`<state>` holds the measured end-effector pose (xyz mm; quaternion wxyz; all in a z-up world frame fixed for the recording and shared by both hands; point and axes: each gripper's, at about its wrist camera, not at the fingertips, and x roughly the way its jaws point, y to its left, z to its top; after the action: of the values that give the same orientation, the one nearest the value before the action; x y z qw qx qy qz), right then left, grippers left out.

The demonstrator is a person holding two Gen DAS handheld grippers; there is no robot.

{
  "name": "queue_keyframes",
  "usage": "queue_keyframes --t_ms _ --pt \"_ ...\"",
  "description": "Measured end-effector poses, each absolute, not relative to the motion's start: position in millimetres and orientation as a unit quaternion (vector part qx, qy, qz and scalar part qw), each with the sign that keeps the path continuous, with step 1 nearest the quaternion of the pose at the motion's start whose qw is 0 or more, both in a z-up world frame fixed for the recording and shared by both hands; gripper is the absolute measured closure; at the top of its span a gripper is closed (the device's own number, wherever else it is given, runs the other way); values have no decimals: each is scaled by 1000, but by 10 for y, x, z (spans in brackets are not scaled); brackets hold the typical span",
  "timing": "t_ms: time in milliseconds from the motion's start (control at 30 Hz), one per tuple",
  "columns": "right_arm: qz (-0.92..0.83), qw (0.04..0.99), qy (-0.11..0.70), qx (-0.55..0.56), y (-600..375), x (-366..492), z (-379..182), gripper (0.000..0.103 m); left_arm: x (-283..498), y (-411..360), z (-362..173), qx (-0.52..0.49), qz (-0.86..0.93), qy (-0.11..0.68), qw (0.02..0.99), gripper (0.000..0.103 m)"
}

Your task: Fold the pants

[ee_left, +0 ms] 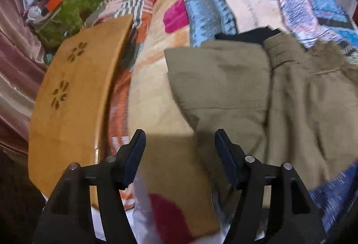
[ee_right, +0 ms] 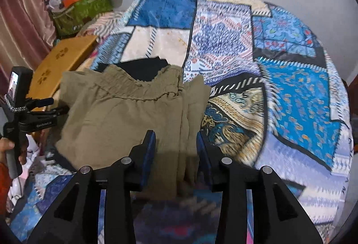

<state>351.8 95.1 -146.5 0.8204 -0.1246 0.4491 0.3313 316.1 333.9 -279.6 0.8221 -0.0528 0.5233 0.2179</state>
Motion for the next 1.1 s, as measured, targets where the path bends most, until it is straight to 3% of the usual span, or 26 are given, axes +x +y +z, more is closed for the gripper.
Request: queue_keyframes --t_ms 200,467,800,867,933,1067,1100 --pt "378 842 380 -65 663 2968 -820 69 2711 2968 -1868 -63 167 444 878 38" --pt "430 870 239 -21 347 1979 218 69 1690 2154 -442 -22 130 271 954 38" --pt "451 887 103 -3 -12 894 755 65 610 1551 218 -23 120 146 982 38" --pt "447 891 84 0 -79 729 780 55 457 1476 244 -20 113 133 984 36" --pt "442 894 74 1 -113 622 796 43 308 1402 256 -13 117 121 986 24" --pt "426 903 61 -3 -121 499 783 17 145 1343 249 -11 117 108 987 10" --pt "422 905 60 -2 -134 504 781 15 121 1348 248 -14 115 109 987 6"
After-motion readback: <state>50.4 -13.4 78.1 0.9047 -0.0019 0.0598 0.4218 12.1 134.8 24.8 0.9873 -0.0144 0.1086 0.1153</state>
